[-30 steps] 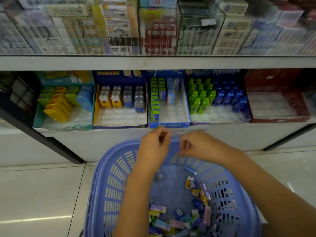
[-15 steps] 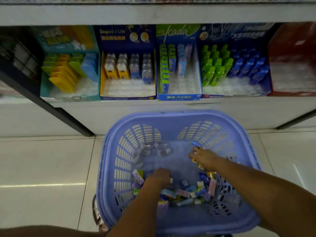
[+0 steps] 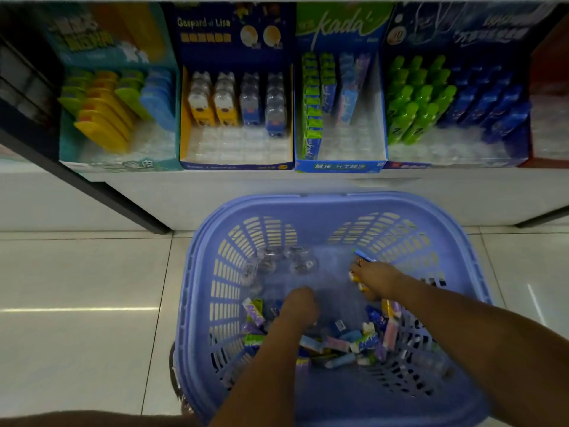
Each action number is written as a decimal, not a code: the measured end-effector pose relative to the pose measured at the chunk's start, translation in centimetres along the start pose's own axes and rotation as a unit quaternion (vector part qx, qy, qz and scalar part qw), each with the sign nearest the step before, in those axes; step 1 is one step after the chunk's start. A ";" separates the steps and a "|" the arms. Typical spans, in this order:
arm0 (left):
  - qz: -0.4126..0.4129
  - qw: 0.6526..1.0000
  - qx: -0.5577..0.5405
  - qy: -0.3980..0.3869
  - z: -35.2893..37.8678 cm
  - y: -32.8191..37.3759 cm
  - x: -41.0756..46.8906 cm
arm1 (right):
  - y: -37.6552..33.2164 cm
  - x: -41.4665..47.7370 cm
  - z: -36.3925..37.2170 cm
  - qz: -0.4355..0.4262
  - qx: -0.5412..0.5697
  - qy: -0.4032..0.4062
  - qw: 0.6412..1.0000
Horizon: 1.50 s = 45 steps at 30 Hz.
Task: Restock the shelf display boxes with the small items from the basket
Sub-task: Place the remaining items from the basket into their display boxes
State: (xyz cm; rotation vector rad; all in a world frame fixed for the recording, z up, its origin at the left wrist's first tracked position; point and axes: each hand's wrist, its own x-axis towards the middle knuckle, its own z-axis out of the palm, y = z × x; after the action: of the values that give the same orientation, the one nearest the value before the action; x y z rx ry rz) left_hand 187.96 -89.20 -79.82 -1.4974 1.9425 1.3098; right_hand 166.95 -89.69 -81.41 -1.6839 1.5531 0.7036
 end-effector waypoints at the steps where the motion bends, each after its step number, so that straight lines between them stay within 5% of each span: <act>1: -0.007 1.000 -0.026 0.006 -0.1 0.2 0.0 | -0.2 -0.3 -0.1 -0.003 0.018 0.005 1.000; 7: -0.069 0.954 -0.292 0.011 -1.3 1.8 -0.4 | -1.5 -1.5 -1.3 0.022 0.207 0.133 0.969; 12: -0.065 0.763 -0.632 -0.119 -3.0 3.9 -2.3 | -5.5 -3.3 -3.1 -0.015 0.299 0.222 0.928; 16: 0.036 0.674 -0.733 -0.085 -4.8 5.8 -3.8 | -8.2 -5.9 -6.4 -0.065 0.239 0.285 0.926; 19: 0.079 0.661 -0.743 -0.063 -7.0 6.5 -5.0 | -9.4 -8.6 -9.5 -0.084 0.143 0.305 0.938; 23: 0.097 0.709 -0.699 -0.010 -10.3 7.3 -6.9 | -9.9 -12.6 -13.2 -0.113 0.067 0.297 0.946; 27: 0.146 0.689 -0.709 -0.024 -12.8 7.3 -9.6 | -9.9 -15.4 -15.3 -0.161 0.165 0.320 0.919; 30: 0.165 0.642 -0.748 -0.026 -14.4 7.0 -11.3 | -10.3 -16.3 -16.0 -0.156 0.406 0.335 0.836; 35: 0.182 0.647 -0.741 0.014 -16.1 6.5 -13.2 | -10.5 -16.8 -16.5 -0.125 0.810 0.120 0.560; 37: 0.194 0.651 -0.733 0.035 -16.7 6.2 -13.6 | -10.6 -17.3 -16.8 -0.155 0.850 0.061 0.499; 39: 0.205 0.647 -0.733 0.051 -17.3 5.7 -14.0 | -11.0 -18.2 -17.6 -0.181 0.847 0.036 0.499; 45: 0.227 0.577 -0.776 0.113 -19.6 3.4 -15.4 | -14.2 -20.3 -21.4 -0.207 0.747 0.054 0.630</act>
State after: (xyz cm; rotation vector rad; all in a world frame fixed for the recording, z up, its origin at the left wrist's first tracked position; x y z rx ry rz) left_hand 195.47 -96.78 -57.01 -1.6320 0.8481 3.7388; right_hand 176.75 -94.85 -50.64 -0.6138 1.0264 -0.8533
